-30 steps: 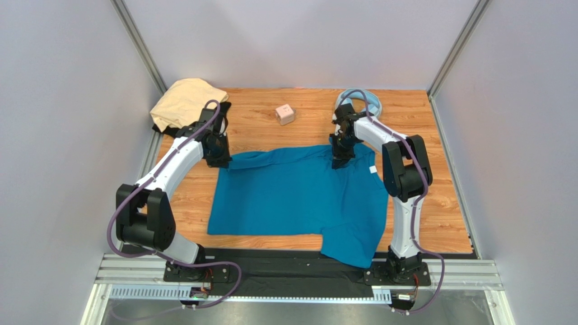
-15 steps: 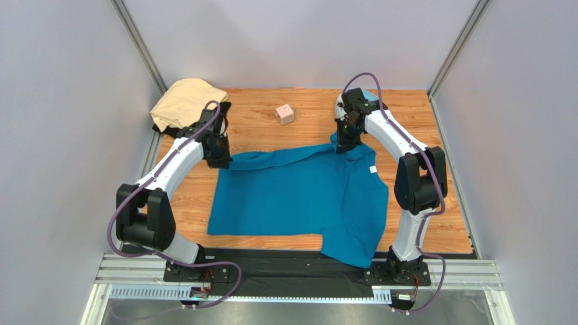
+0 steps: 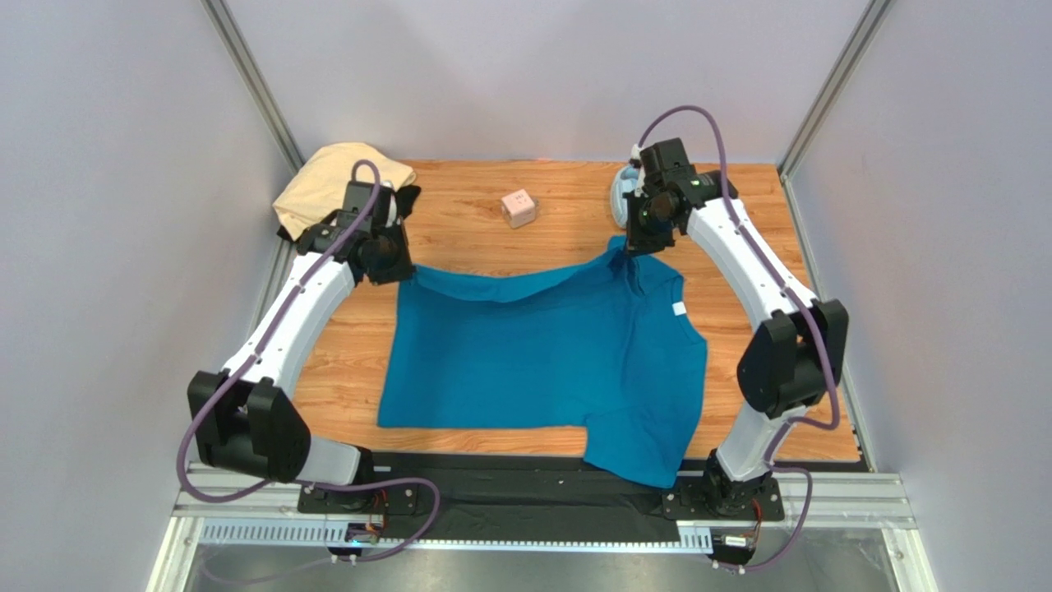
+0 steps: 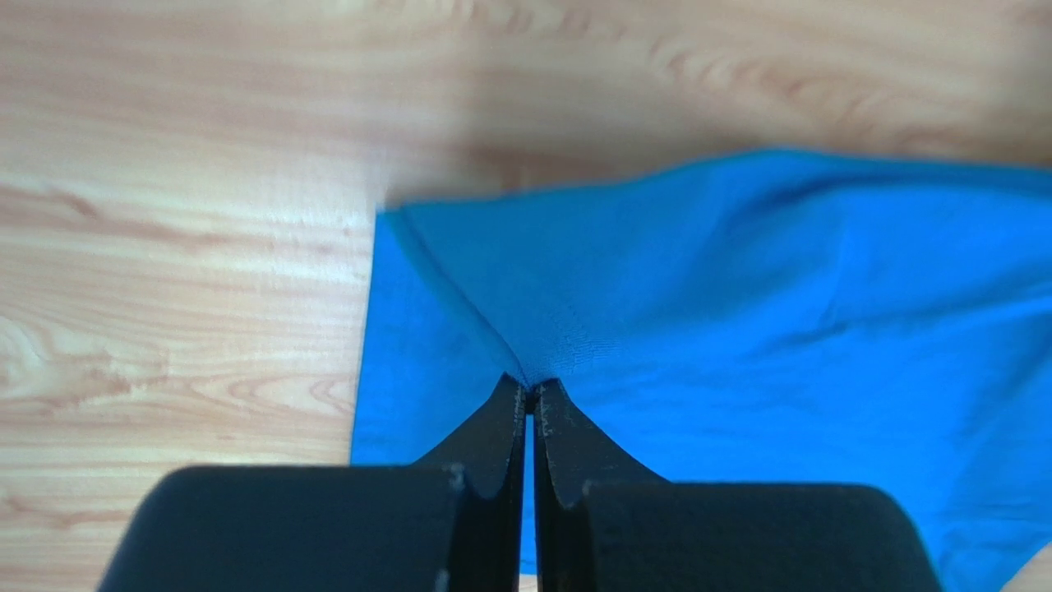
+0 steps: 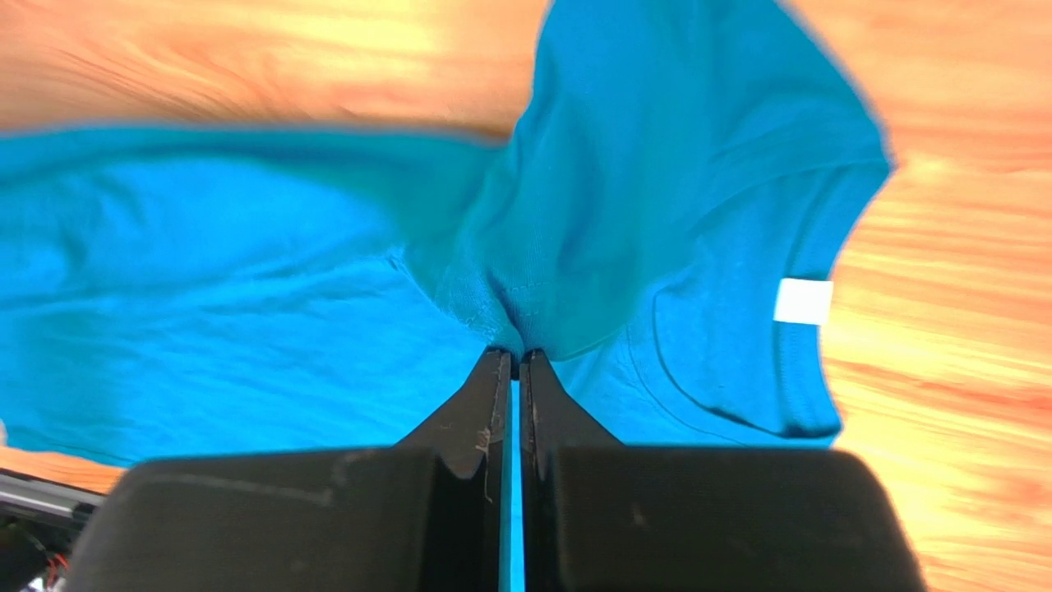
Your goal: Fold and stack the t-shirts
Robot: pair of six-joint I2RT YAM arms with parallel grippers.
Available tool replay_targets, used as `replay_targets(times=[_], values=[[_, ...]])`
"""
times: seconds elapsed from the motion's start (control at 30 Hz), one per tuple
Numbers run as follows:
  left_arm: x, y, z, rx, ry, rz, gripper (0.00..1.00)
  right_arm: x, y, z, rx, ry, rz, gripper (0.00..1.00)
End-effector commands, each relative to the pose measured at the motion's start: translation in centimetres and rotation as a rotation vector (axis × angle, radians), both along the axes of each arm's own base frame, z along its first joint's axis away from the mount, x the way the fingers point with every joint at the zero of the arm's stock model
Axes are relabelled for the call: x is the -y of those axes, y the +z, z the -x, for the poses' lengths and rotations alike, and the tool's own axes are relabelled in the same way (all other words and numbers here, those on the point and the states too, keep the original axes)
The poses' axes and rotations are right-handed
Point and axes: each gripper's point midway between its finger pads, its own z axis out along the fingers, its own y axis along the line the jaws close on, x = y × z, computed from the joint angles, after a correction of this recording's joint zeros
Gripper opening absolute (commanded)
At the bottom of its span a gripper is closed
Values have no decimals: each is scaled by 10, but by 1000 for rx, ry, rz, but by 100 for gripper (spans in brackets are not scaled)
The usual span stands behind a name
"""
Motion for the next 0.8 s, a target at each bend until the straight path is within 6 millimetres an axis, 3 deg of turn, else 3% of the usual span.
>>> replay_targets(times=[0.0, 0.13, 0.27, 0.5, 0.77], values=[[-6, 76, -17, 204, 66, 24, 0, 9, 86, -6, 245, -23, -13, 0], [-10, 119, -21, 299, 84, 27, 0, 22, 135, 1, 381, -62, -7, 0], [-14, 140, -15, 339, 103, 23, 0, 36, 177, 13, 497, -105, -9, 0], [-34, 176, 6, 423, 180, -6, 0, 59, 253, 57, 703, -157, -52, 0], [-42, 240, 24, 562, 205, 15, 0, 82, 342, 104, 947, -208, -115, 0]])
